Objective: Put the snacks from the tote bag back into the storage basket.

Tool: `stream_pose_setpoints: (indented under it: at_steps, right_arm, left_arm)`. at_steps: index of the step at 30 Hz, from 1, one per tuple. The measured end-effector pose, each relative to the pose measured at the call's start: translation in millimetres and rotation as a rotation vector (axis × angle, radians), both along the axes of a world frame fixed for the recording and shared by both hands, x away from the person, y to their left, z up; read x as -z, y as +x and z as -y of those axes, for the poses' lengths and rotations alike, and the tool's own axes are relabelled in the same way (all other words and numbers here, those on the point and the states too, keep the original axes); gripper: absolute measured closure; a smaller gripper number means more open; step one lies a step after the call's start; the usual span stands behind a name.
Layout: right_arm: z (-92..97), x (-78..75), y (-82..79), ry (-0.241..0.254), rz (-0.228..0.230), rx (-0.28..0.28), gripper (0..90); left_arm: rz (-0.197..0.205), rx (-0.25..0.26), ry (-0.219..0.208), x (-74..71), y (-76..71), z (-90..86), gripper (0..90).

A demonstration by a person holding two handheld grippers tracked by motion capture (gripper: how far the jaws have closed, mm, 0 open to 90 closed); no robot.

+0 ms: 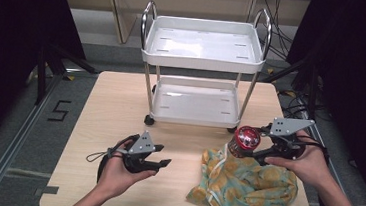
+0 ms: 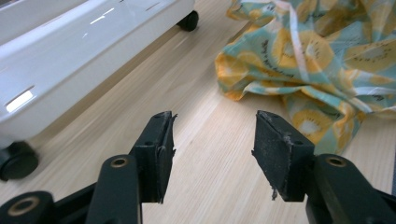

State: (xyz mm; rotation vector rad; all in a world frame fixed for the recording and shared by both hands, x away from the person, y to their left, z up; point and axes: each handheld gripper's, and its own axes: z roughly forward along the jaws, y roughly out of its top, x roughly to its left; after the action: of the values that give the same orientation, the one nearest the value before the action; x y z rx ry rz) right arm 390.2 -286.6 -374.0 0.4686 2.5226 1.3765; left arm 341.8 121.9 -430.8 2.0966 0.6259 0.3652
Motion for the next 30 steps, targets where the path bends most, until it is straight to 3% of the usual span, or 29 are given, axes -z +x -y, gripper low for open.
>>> stream_pose_setpoints:
  at_steps: [1,4,5,7,8,11,12,13,15,16,18,19,24,27,30]
  right_arm:
    - [-1.4,0.9,1.7,0.006,0.019,-0.002,26.2]
    - [-4.2,0.3,3.5,-0.003,0.012,-0.006,26.3]
    - [-4.8,0.2,3.4,-0.009,0.001,-0.009,26.3]
    - [-7.4,0.8,4.3,0.006,0.005,0.001,26.3]
    - [-6.9,0.1,6.4,-0.012,0.007,-0.009,26.3]
    - [-9.8,0.7,9.0,-0.002,0.023,-0.012,26.3]
    - [-10.3,0.3,9.2,-0.001,0.020,-0.008,26.3]
    - [-11.0,0.2,9.4,0.001,0.017,0.000,26.3]
    - [-11.2,-0.7,11.0,-0.008,0.012,-0.006,26.3]
    - [-11.1,-1.4,12.8,-0.013,0.025,-0.010,26.3]
    - [-13.1,-1.1,14.2,0.004,0.018,0.001,26.2]
    - [-14.0,-1.1,15.0,0.003,0.024,-0.002,26.3]
    - [-17.8,-3.0,18.8,0.002,0.029,-0.006,26.3]
    - [-20.3,-3.8,20.9,0.003,0.030,-0.007,26.3]
    - [-22.9,-4.5,24.9,-0.005,0.038,-0.011,26.2]
  left_arm:
    - [0.004,-0.002,0.002,0.5,-0.4,-3.1,46.9]
    - [-0.009,-0.030,-0.031,2.9,-3.2,-10.7,46.9]
    - [-0.004,-0.027,-0.004,1.9,-3.2,-14.2,46.9]
    - [-0.002,-0.048,-0.041,4.4,-5.4,-17.3,46.8]
    - [0.003,-0.044,-0.013,3.2,-5.4,-20.5,46.7]
    - [-0.005,-0.072,-0.029,5.3,-7.3,-24.6,46.3]
    - [0.011,-0.060,-0.010,5.3,-6.1,-27.4,46.1]
    - [0.003,-0.079,-0.029,6.3,-7.0,-27.2,45.9]
    - [0.014,-0.076,-0.013,5.7,-5.5,-30.1,45.8]
    - [-0.001,-0.091,-0.030,6.4,-6.6,-29.3,45.8]
    - [0.023,-0.073,-0.011,5.3,-4.6,-30.7,45.6]
    - [0.007,-0.088,-0.019,5.6,-5.8,-30.2,45.5]
    - [0.005,-0.088,-0.037,5.5,-4.9,-30.8,45.2]
    - [0.030,-0.076,-0.010,4.1,-3.4,-33.4,44.9]
    - [0.005,-0.095,-0.046,5.8,-3.8,-32.1,44.8]
